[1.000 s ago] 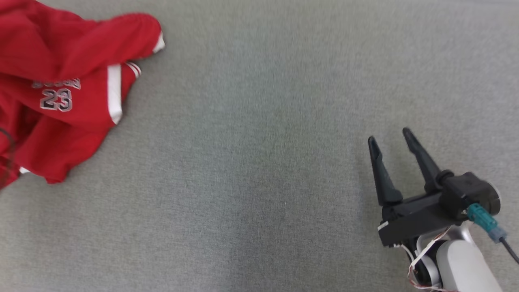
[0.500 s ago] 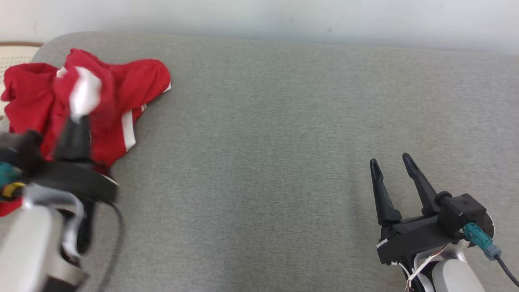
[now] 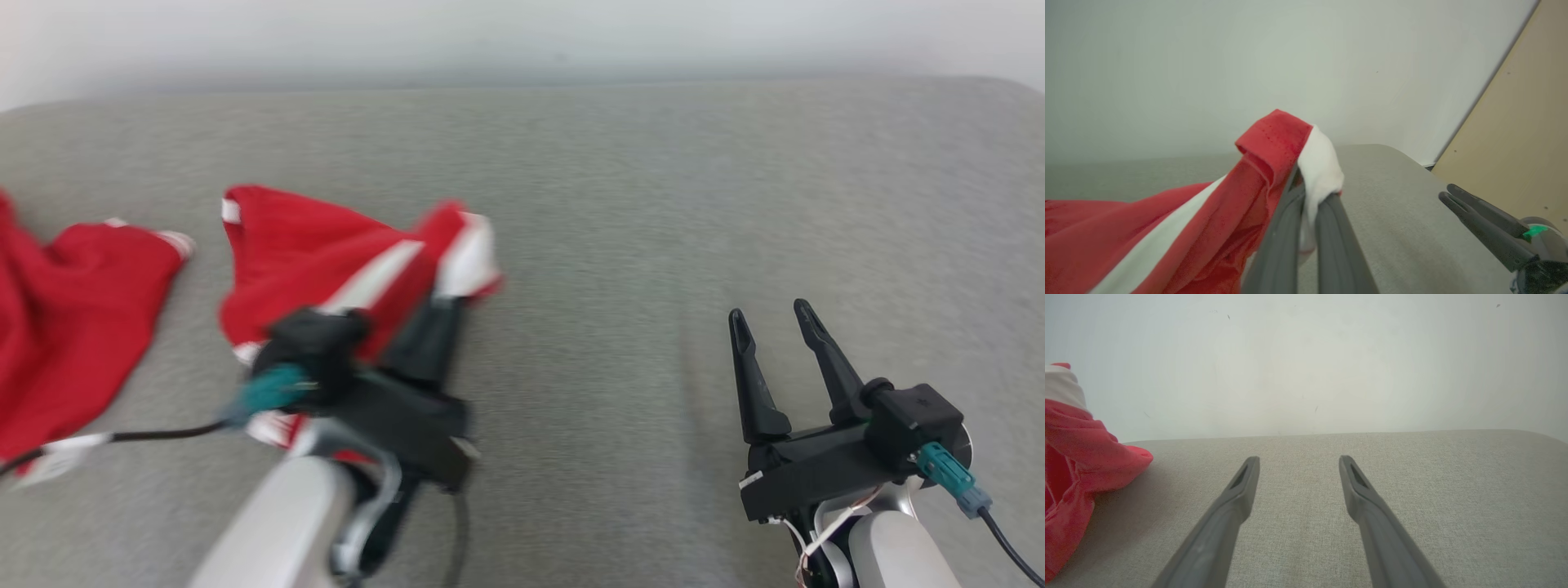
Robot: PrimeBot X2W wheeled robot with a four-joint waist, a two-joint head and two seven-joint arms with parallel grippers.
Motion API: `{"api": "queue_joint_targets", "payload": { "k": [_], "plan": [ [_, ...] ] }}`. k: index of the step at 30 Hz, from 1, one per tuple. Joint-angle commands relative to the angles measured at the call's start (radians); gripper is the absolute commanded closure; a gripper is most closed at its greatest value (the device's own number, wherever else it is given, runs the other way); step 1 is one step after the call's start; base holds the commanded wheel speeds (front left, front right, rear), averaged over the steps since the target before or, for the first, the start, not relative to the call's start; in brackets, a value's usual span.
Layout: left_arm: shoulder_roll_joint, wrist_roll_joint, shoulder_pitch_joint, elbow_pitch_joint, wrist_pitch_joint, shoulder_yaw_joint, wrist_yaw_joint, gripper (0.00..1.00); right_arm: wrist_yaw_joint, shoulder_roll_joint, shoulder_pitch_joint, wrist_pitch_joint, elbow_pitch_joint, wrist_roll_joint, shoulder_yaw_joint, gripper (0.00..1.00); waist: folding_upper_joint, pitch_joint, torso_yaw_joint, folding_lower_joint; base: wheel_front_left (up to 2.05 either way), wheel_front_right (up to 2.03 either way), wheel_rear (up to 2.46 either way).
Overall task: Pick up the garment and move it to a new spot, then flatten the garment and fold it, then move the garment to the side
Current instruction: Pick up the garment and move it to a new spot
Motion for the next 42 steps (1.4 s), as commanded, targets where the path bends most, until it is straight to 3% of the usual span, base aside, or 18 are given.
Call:
{"api": "queue_joint_targets", "payload": {
  "k": [1,2,7,12,16,20,21,22,27,31,41,42],
  "plan": [
    [-0.010,0.008,-0.018,0.009,0.001,-0.016,-0.009,1.00,0.000,-0.001,-0.005,-0.007,0.005,0.008,0.002,0.00,0.0001,0.018,-0.076,0.0001,0.00,0.00,0.00],
    [-0.041,0.021,-0.055,0.036,0.006,-0.062,-0.032,1.00,0.000,0.003,-0.012,-0.013,0.008,0.009,0.003,0.00,0.0001,0.034,-0.118,0.0001,0.00,0.00,0.00],
    [-0.085,0.040,-0.133,0.112,0.004,-0.130,-0.059,1.00,0.000,0.010,-0.021,-0.027,0.021,0.018,-0.007,0.00,0.0001,0.068,-0.204,0.0001,0.00,0.00,0.00],
    [-0.112,0.047,-0.211,0.244,0.009,-0.186,-0.064,1.00,0.000,0.024,-0.027,-0.045,0.039,0.029,-0.019,0.00,0.0001,0.113,-0.290,0.0001,0.00,0.00,0.00],
    [-0.119,0.042,-0.228,0.359,0.010,-0.241,-0.077,1.00,0.000,0.032,-0.029,-0.061,0.059,0.038,-0.026,0.00,0.0001,0.133,-0.319,0.0001,0.00,0.00,0.00],
    [-0.122,0.044,-0.218,0.423,-0.001,-0.305,-0.095,0.98,0.000,0.036,-0.023,-0.071,0.074,0.031,-0.042,0.00,0.0001,0.136,-0.306,0.0001,0.00,0.00,0.00],
    [-0.123,0.048,-0.214,0.433,-0.001,-0.326,-0.100,0.71,0.000,0.036,-0.023,-0.072,0.076,0.028,-0.051,0.00,0.0001,0.134,-0.296,0.0001,0.00,0.00,0.00],
    [-0.124,0.053,-0.211,0.438,0.000,-0.343,-0.103,0.02,0.000,0.035,-0.025,-0.072,0.079,0.026,-0.054,0.00,0.0001,0.132,-0.285,0.0001,0.00,0.00,0.00],
    [-0.125,0.048,-0.182,0.420,-0.020,-0.404,-0.116,0.00,0.000,0.020,-0.030,-0.066,0.084,0.014,-0.075,0.00,0.0001,0.103,-0.218,0.0001,0.00,0.00,0.00],
    [-0.106,0.052,-0.150,0.375,-0.036,-0.416,-0.102,0.00,0.000,0.009,-0.019,-0.054,0.082,0.013,-0.091,0.00,0.0001,0.071,-0.156,0.0001,0.00,0.00,0.00],
    [0.005,-0.006,0.001,0.213,-0.142,-0.258,0.044,0.00,0.000,0.001,0.024,-0.022,0.051,0.006,-0.121,0.00,0.0001,-0.006,-0.044,0.0001,0.00,0.00,0.00],
    [0.005,-0.006,0.001,0.213,-0.142,-0.258,0.044,0.00,0.000,0.001,0.024,-0.022,0.051,0.006,-0.121,0.00,0.0001,-0.006,-0.044,0.0001,0.00,0.00,0.00]
  ]
}}
